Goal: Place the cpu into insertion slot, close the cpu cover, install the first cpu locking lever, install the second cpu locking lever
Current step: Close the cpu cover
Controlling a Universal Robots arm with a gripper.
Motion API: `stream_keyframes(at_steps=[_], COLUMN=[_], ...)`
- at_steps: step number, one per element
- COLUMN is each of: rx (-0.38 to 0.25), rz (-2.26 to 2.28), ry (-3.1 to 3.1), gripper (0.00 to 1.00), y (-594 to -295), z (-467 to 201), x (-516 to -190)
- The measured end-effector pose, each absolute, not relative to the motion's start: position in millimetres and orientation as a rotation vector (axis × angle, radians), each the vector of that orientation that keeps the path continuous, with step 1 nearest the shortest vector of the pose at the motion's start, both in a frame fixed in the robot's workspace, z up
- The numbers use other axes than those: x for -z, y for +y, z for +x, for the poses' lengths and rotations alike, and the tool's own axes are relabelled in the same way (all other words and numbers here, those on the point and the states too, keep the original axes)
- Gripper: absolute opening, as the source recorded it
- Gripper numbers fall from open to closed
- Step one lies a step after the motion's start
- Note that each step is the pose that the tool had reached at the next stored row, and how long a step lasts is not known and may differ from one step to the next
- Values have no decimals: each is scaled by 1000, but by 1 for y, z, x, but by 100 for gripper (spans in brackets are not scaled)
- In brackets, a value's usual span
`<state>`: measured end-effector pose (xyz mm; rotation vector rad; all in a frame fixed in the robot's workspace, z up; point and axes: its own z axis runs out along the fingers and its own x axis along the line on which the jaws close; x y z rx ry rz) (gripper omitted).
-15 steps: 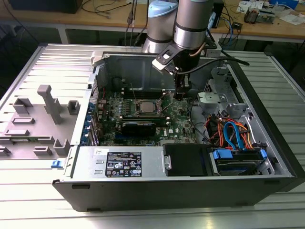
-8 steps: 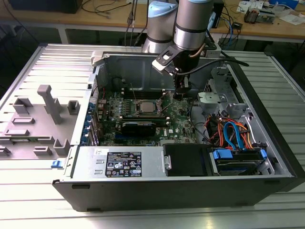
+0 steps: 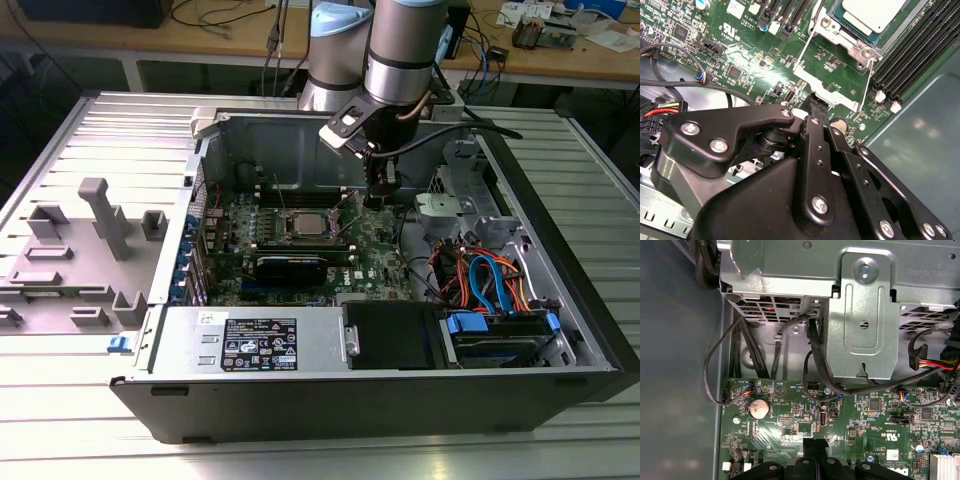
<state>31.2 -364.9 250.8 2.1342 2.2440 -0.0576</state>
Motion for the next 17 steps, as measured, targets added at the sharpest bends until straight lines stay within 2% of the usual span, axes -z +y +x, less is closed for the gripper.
stream_keyframes(at_steps=[17], rx=[58], rz=[2134], ry=[2244], gripper=[11], y=[-365], z=[11], x=[-251])
